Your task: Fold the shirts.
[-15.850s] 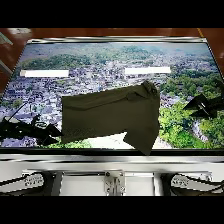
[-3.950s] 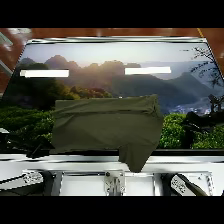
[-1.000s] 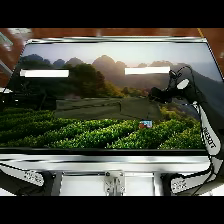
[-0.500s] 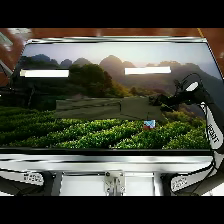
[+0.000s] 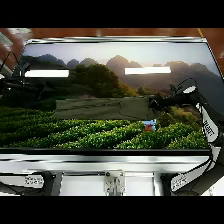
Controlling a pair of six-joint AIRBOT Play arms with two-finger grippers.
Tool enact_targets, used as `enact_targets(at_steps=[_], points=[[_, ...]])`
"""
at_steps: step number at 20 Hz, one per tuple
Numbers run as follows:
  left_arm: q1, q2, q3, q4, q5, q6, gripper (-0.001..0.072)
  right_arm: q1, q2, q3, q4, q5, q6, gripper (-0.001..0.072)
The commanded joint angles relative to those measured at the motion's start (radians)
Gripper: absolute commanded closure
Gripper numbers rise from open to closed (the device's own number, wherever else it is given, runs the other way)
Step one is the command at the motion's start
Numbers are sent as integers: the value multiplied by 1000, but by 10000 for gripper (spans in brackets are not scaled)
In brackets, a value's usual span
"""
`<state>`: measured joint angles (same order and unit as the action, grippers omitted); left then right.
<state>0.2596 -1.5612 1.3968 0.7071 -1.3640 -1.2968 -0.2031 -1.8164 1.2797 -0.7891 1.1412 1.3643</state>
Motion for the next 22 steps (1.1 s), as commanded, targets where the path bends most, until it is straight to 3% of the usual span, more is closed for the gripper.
enact_targets(at_steps=[1,3,8,12,16,22], points=[[-115,2,1,-2,88,3,587,-2,61,1,27,26,-32,647],[-202,-7,0,-2,121,34,664,-2,151,1,21,29,-34,647],[-460,-93,-1,-13,311,27,670,-2,407,1,21,77,11,647],[-616,-177,2,-138,429,31,670,-1,591,1,23,175,67,647],[-748,-252,3,-312,513,93,670,-1,734,1,21,266,143,647],[-894,-400,130,-496,518,93,670,-1,827,1,-19,356,218,647]])
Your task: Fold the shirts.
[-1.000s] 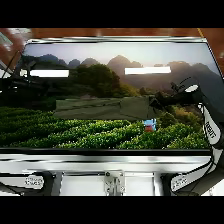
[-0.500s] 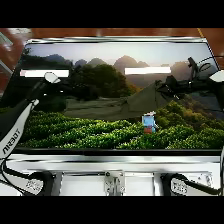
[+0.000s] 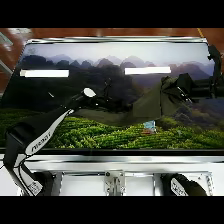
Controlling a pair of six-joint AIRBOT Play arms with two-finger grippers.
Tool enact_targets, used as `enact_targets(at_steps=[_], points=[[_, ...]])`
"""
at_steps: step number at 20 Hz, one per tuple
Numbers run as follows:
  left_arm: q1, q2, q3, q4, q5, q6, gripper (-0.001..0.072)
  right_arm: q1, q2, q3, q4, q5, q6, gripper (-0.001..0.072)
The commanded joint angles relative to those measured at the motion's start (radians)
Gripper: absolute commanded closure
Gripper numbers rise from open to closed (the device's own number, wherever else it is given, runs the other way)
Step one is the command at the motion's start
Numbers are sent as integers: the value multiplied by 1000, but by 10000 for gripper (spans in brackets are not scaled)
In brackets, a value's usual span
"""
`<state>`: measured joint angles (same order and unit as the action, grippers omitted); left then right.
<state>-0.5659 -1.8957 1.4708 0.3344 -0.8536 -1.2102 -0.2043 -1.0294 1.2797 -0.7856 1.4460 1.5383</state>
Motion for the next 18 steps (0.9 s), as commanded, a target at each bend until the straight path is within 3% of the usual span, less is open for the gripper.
enact_targets(at_steps=[1,4,8,14,18], points=[[-81,-85,77,-146,-17,6,670,0,40,1,-28,50,48,647],[-51,-100,87,-130,-103,21,673,1,36,1,-39,-10,53,647],[140,-9,87,11,-113,16,674,108,-26,1,-31,-149,54,647],[602,331,87,350,-241,-51,673,541,-296,1,-16,-632,48,647],[932,549,87,362,-342,-59,673,722,-559,1,246,-892,10,647]])
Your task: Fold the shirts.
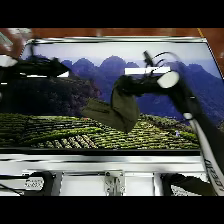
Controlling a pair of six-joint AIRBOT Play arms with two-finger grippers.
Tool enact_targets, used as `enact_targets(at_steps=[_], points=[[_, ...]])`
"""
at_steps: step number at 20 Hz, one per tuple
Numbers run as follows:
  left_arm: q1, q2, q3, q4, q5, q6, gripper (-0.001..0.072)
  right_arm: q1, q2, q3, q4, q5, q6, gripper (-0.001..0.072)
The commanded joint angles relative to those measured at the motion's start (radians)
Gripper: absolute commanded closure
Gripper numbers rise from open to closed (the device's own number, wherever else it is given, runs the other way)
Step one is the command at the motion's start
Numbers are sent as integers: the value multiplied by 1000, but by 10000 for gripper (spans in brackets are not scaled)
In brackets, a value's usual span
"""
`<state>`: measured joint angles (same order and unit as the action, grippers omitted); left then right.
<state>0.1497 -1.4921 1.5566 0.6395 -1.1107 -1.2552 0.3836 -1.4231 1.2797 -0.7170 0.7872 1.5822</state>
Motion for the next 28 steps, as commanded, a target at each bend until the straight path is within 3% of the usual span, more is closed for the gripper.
enact_targets(at_steps=[1,3,5,7,8,12,15,17,18,19,21,22,25,28], points=[[291,191,1,57,-112,-14,673,157,-220,1,271,-267,-75,647],[410,259,1,57,-153,-13,672,180,-315,9,475,-290,-148,634],[486,300,1,57,-169,-13,672,181,-374,39,650,-249,-220,448],[505,312,1,57,-166,-13,672,165,-391,75,682,-204,-266,284],[502,312,0,57,-166,-14,672,146,-387,85,682,-177,-272,252],[455,305,-18,57,-166,-10,672,23,-354,90,622,45,-284,253],[431,305,-43,58,-166,-6,672,-122,-305,90,418,282,-243,254],[427,305,-50,58,-166,6,672,-217,-262,90,136,460,-126,253],[427,305,-51,58,-166,6,672,-260,-243,90,-82,566,-32,247],[427,305,-51,58,-166,6,672,-283,-230,88,-315,668,47,16],[426,305,-52,58,-166,5,672,-290,-227,53,-563,778,67,21],[425,305,-52,58,-166,5,672,-290,-227,18,-558,747,60,21],[416,305,-52,57,-174,5,672,-290,-238,-105,-341,486,57,21],[405,305,-52,58,-190,1,672,-286,-301,-127,-173,383,-5,22]])
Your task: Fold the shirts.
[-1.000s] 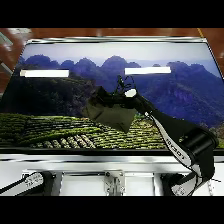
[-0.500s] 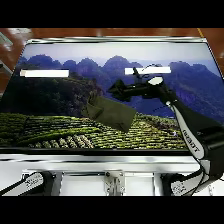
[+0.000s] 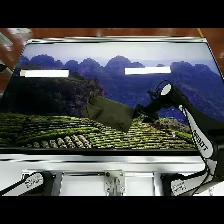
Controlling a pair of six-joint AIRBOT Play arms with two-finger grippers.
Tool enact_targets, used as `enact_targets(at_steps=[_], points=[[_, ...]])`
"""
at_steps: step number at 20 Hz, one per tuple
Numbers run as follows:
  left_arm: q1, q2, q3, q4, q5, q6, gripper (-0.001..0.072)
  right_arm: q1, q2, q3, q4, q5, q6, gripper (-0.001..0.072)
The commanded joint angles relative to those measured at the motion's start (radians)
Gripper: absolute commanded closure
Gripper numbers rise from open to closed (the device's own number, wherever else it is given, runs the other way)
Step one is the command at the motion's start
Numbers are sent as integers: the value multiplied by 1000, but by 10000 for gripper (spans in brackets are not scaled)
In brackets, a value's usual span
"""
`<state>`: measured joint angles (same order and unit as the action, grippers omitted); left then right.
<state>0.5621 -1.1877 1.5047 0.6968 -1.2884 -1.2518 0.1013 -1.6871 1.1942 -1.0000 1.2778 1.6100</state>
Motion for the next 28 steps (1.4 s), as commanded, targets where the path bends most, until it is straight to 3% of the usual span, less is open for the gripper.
enact_targets(at_steps=[1,3,6,7,8,9,12,13,17,19,23,28], points=[[-8,1,0,0,-14,-3,672,1,-59,-41,182,-130,-77,22],[-15,1,-1,0,-14,-22,672,15,-89,-41,295,-167,-140,23],[-32,1,-1,0,-14,-37,672,27,-109,-41,362,-190,-146,40],[-40,1,-1,0,-14,-37,672,27,-110,-41,388,-190,-159,252],[-47,1,-1,0,-14,-37,672,20,-108,-36,420,-187,-194,584],[-55,1,-1,0,-14,-37,672,7,-99,-20,449,-164,-247,641],[-74,0,-1,0,-13,-36,672,-49,-18,105,474,-76,-396,647],[-80,0,-3,0,-6,-36,671,-73,17,170,451,-36,-402,647],[-91,-4,-3,0,3,-37,672,-206,133,440,191,26,-153,647],[-95,-4,-3,0,-8,-37,672,-280,148,521,26,125,-89,647],[-97,-4,-3,0,-80,-63,672,-428,144,536,-312,343,-113,647],[-97,-3,-3,0,-222,-63,672,-666,144,476,-513,326,-156,647]])
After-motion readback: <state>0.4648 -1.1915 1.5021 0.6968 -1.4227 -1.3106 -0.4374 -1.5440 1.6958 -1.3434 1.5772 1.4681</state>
